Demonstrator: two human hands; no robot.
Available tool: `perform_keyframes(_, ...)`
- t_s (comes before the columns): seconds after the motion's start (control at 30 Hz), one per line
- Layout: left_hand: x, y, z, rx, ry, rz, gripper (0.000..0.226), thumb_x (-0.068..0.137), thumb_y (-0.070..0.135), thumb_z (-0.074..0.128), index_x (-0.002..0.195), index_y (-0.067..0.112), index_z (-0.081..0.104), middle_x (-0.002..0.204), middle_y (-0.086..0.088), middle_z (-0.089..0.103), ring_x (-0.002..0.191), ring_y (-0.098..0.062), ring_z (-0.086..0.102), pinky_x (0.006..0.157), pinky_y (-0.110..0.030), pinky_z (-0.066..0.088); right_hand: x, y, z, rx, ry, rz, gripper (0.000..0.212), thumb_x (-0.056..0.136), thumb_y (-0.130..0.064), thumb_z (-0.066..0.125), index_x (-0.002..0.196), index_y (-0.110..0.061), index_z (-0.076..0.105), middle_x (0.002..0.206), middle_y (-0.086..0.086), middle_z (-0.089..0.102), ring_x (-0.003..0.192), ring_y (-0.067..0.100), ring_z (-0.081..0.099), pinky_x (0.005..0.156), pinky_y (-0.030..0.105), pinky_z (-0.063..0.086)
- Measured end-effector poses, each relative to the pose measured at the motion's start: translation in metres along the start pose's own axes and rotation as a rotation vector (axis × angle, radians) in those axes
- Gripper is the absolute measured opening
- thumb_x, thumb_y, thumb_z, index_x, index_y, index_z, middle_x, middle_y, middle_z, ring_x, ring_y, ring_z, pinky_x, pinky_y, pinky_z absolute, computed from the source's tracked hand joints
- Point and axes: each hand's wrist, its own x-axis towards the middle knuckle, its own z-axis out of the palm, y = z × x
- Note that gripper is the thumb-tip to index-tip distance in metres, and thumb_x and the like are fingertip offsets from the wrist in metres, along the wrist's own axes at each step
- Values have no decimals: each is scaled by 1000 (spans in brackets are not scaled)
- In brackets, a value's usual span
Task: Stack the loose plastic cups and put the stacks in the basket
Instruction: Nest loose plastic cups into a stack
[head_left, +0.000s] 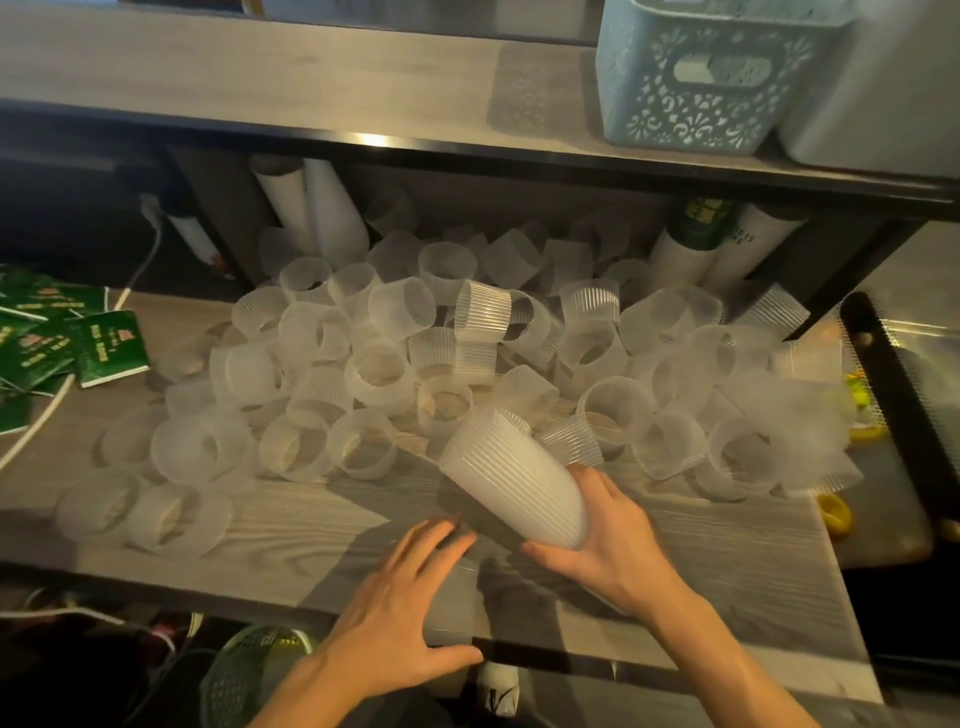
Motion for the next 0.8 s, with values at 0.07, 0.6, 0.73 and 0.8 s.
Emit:
perform_keyframes(0.07, 2, -2, -4, 18, -27, -1, 96, 72, 78, 57, 148, 50, 4, 152, 29, -6, 138, 7, 10, 114, -23, 25, -1, 0, 0, -3, -7, 0, 97, 56, -82, 59, 133, -27, 38, 121, -9, 50, 106, 17, 56, 89, 40, 50)
perform_keyframes(0.6, 18, 1, -49, -747, 528, -255, 50, 78, 68, 55, 114, 36, 43, 111, 12, 52, 96, 8, 52, 78, -19, 41, -9, 6, -4, 49, 3, -7, 91, 58, -79, 65, 130, -29, 41, 121, -12, 50, 106, 11, 54, 89, 39, 51)
perform_keyframes(0.73, 29, 1, -73, -842, 660, -228, 44, 74, 61, 50, 108, 33, 48, 104, 8, 53, 91, 4, 53, 77, -24, 42, -10, 6, -7, 59, 1, -18, 91, 57, -80, 65, 130, -30, 42, 119, -13, 51, 105, 11, 54, 88, 38, 51)
perform_keyframes(0.8, 34, 4, -86, -837, 679, -179, 48, 75, 60, 57, 111, 29, 52, 104, 9, 58, 94, -1, 58, 76, -21, 47, -10, 6, -9, 68, 11, -21, 91, 57, -80, 64, 130, -31, 42, 119, -13, 51, 105, 12, 55, 88, 37, 50)
